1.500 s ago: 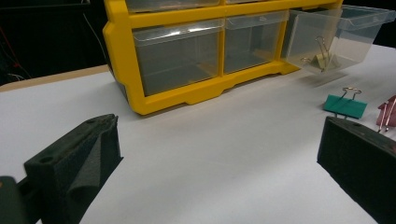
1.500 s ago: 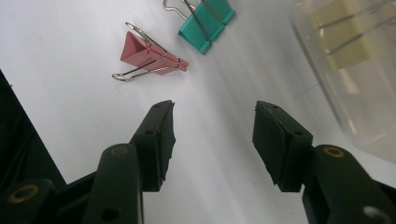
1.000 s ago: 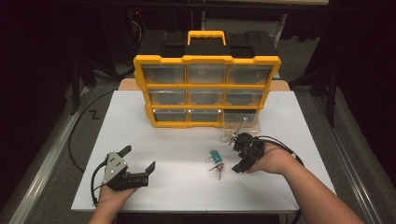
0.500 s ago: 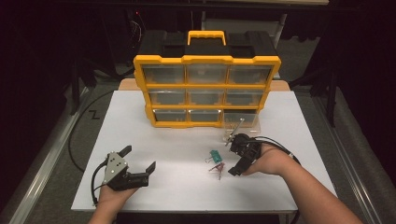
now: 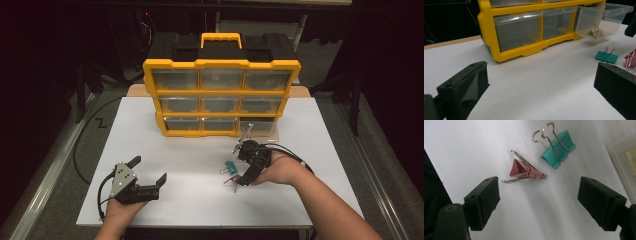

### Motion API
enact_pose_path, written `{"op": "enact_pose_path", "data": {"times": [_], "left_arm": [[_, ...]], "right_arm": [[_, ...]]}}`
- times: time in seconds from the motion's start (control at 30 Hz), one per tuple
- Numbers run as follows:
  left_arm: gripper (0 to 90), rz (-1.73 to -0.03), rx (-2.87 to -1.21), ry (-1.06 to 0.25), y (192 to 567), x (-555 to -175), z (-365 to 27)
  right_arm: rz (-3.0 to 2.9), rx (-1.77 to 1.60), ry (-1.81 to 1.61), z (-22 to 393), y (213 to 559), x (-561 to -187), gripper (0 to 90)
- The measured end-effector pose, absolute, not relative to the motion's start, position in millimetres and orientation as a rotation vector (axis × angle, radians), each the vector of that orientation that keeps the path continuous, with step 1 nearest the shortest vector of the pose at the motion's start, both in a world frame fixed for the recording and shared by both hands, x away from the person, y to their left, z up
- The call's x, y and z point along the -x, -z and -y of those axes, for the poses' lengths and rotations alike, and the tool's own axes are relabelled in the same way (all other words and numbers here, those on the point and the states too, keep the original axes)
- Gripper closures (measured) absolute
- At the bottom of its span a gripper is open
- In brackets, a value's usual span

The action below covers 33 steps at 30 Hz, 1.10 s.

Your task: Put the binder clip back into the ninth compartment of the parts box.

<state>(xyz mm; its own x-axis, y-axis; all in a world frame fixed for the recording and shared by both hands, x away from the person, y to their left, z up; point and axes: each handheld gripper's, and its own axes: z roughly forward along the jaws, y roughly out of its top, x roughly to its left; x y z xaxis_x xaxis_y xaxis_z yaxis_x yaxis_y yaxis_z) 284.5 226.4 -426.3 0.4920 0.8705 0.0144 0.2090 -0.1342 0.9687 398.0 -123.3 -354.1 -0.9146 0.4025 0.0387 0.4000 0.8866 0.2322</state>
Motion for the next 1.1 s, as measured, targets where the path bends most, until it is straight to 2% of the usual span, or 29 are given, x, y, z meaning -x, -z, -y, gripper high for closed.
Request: {"op": "enact_pose_path", "data": {"times": [0.47,1.1], "left_arm": [[0.3,-0.936,-1.636,-0.748,426,-285,-226],[0.3,-0.927,-1.641,-0.741,426,-285,-225]], "right_arm": [[-3.037,-0.625,-0.368,100,360,-402,15.9],[-3.002,-0.63,-0.368,89,369,-408,19.1]]}}
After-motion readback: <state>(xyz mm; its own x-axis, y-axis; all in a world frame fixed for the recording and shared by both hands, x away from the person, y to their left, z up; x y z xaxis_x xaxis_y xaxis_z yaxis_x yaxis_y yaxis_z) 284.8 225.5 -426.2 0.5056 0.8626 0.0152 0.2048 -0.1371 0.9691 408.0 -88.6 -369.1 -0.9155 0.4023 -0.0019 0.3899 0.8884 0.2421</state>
